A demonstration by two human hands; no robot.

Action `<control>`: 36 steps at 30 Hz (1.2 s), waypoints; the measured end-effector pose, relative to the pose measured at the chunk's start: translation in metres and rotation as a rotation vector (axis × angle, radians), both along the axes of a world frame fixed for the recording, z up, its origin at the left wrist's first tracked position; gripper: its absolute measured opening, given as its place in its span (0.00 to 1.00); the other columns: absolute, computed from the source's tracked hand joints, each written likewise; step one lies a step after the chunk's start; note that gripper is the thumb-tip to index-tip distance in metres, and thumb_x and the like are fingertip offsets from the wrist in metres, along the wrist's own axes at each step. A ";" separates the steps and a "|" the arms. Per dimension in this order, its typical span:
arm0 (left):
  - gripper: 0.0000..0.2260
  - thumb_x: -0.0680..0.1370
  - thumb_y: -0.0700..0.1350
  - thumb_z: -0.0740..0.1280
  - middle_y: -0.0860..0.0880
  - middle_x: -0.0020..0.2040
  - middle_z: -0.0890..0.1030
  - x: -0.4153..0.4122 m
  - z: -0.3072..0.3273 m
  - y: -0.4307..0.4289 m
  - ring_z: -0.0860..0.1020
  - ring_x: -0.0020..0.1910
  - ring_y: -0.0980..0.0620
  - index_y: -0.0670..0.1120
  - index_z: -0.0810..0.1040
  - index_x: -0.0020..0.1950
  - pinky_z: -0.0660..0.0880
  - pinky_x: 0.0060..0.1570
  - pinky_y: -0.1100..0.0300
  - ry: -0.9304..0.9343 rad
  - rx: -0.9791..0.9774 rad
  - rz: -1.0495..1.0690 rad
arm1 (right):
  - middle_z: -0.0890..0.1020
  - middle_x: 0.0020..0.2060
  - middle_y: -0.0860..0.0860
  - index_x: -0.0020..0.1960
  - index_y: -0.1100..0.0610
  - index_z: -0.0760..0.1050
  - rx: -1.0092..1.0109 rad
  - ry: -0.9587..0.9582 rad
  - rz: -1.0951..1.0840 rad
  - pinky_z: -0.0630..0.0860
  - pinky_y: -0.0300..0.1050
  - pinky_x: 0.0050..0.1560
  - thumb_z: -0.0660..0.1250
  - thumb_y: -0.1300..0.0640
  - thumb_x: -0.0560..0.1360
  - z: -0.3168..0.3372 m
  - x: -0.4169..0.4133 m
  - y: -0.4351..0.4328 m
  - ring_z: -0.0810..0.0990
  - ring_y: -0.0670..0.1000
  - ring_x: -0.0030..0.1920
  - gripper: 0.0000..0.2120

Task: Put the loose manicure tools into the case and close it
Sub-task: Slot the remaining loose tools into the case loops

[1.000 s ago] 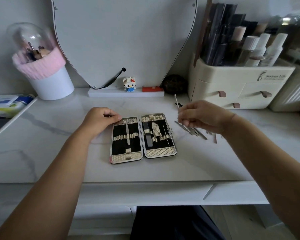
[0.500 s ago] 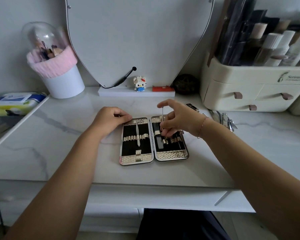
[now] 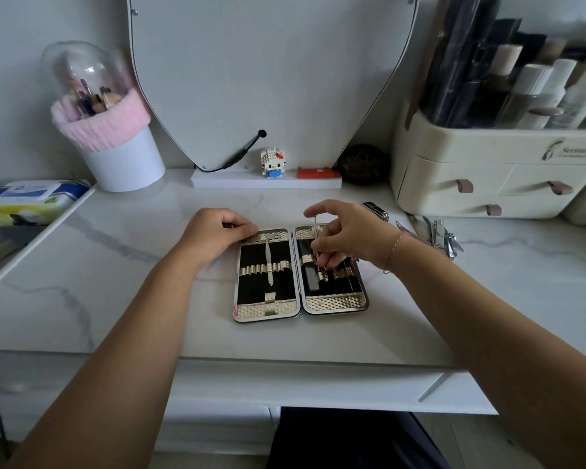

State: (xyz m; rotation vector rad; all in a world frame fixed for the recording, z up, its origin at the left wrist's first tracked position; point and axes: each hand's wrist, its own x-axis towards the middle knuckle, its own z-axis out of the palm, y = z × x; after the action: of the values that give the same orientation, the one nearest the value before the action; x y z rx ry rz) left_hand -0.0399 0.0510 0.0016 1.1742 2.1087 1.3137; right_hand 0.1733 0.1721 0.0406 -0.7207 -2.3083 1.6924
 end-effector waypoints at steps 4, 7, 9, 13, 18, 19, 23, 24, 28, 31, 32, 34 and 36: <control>0.02 0.69 0.45 0.75 0.51 0.39 0.84 0.001 0.000 0.000 0.78 0.40 0.54 0.50 0.83 0.38 0.73 0.49 0.58 -0.001 0.002 -0.007 | 0.79 0.34 0.59 0.65 0.61 0.68 0.013 -0.013 -0.008 0.80 0.38 0.31 0.66 0.70 0.73 0.000 0.000 0.000 0.82 0.48 0.28 0.22; 0.02 0.69 0.45 0.75 0.52 0.39 0.84 0.000 0.000 0.000 0.78 0.40 0.54 0.50 0.83 0.38 0.73 0.49 0.58 0.002 0.003 -0.008 | 0.79 0.34 0.58 0.64 0.61 0.69 0.040 -0.031 -0.005 0.79 0.36 0.30 0.67 0.70 0.73 0.001 0.001 -0.001 0.81 0.46 0.27 0.21; 0.03 0.69 0.45 0.75 0.53 0.38 0.84 -0.001 0.000 0.000 0.79 0.40 0.55 0.51 0.83 0.37 0.73 0.49 0.58 0.004 -0.001 -0.009 | 0.79 0.33 0.57 0.64 0.62 0.70 0.055 -0.040 -0.009 0.79 0.36 0.30 0.67 0.69 0.73 0.000 0.001 0.000 0.81 0.45 0.26 0.20; 0.04 0.69 0.46 0.76 0.57 0.35 0.83 -0.001 -0.001 0.001 0.78 0.40 0.56 0.53 0.83 0.36 0.73 0.48 0.59 0.004 -0.007 0.004 | 0.80 0.34 0.54 0.60 0.61 0.74 0.268 -0.084 -0.065 0.77 0.36 0.28 0.69 0.65 0.73 -0.003 0.000 0.000 0.78 0.48 0.27 0.16; 0.05 0.69 0.46 0.76 0.56 0.36 0.84 -0.001 -0.001 0.000 0.79 0.41 0.55 0.56 0.84 0.34 0.74 0.51 0.56 -0.012 -0.004 -0.008 | 0.83 0.35 0.59 0.50 0.60 0.81 0.355 -0.139 -0.045 0.76 0.38 0.31 0.69 0.63 0.72 -0.004 0.001 -0.001 0.77 0.51 0.30 0.07; 0.06 0.69 0.46 0.76 0.55 0.36 0.84 -0.002 -0.001 0.000 0.79 0.41 0.54 0.56 0.84 0.35 0.74 0.51 0.56 -0.012 -0.004 -0.010 | 0.83 0.35 0.59 0.49 0.60 0.81 0.351 -0.139 -0.045 0.76 0.38 0.31 0.69 0.63 0.72 -0.004 0.001 -0.001 0.77 0.50 0.29 0.06; 0.08 0.69 0.45 0.76 0.55 0.36 0.83 0.000 0.000 -0.001 0.78 0.40 0.55 0.57 0.83 0.33 0.74 0.50 0.56 -0.008 0.004 -0.009 | 0.80 0.30 0.52 0.53 0.60 0.79 0.274 -0.117 -0.104 0.75 0.41 0.33 0.65 0.64 0.75 -0.007 0.002 0.005 0.75 0.43 0.22 0.08; 0.08 0.69 0.45 0.75 0.55 0.35 0.83 0.000 0.000 -0.001 0.78 0.39 0.55 0.58 0.83 0.33 0.73 0.49 0.57 -0.003 0.004 -0.012 | 0.80 0.29 0.52 0.53 0.61 0.79 0.233 -0.109 -0.122 0.75 0.43 0.34 0.64 0.64 0.75 -0.008 0.003 0.007 0.75 0.43 0.22 0.08; 0.07 0.69 0.46 0.75 0.56 0.36 0.84 -0.001 0.001 -0.001 0.79 0.41 0.55 0.58 0.83 0.34 0.74 0.52 0.54 0.000 -0.003 -0.014 | 0.80 0.29 0.52 0.51 0.62 0.79 0.181 -0.125 -0.146 0.74 0.41 0.33 0.60 0.67 0.76 -0.007 0.002 0.007 0.75 0.43 0.21 0.10; 0.05 0.68 0.47 0.76 0.53 0.39 0.84 -0.002 0.001 -0.001 0.79 0.43 0.52 0.57 0.84 0.36 0.75 0.55 0.50 -0.001 -0.005 -0.014 | 0.80 0.29 0.52 0.49 0.61 0.80 0.206 -0.164 -0.137 0.71 0.39 0.31 0.61 0.66 0.76 -0.005 0.001 0.005 0.75 0.42 0.21 0.10; 0.04 0.68 0.47 0.76 0.52 0.39 0.84 -0.001 0.001 -0.001 0.79 0.43 0.52 0.57 0.84 0.36 0.74 0.55 0.50 0.003 -0.006 -0.014 | 0.80 0.29 0.52 0.49 0.61 0.80 0.211 -0.173 -0.132 0.71 0.38 0.31 0.61 0.65 0.76 -0.005 0.000 0.005 0.75 0.42 0.21 0.09; 0.04 0.69 0.47 0.76 0.51 0.40 0.84 -0.001 0.001 -0.001 0.79 0.43 0.52 0.56 0.84 0.36 0.74 0.55 0.50 0.006 -0.004 -0.015 | 0.80 0.28 0.51 0.49 0.60 0.81 0.218 -0.179 -0.120 0.70 0.38 0.30 0.61 0.65 0.76 -0.004 0.001 0.004 0.75 0.42 0.21 0.09; 0.04 0.69 0.47 0.76 0.51 0.40 0.84 -0.001 0.000 -0.001 0.79 0.43 0.52 0.56 0.84 0.37 0.75 0.55 0.50 0.004 -0.002 -0.015 | 0.79 0.28 0.50 0.49 0.59 0.81 0.230 -0.182 -0.112 0.69 0.37 0.29 0.62 0.64 0.76 -0.004 0.002 0.005 0.75 0.41 0.21 0.09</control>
State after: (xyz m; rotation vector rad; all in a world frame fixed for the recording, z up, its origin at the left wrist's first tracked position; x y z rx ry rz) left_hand -0.0414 0.0499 0.0020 1.1907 2.0995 1.3030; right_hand 0.1749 0.1771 0.0370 -0.9689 -2.4763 1.3349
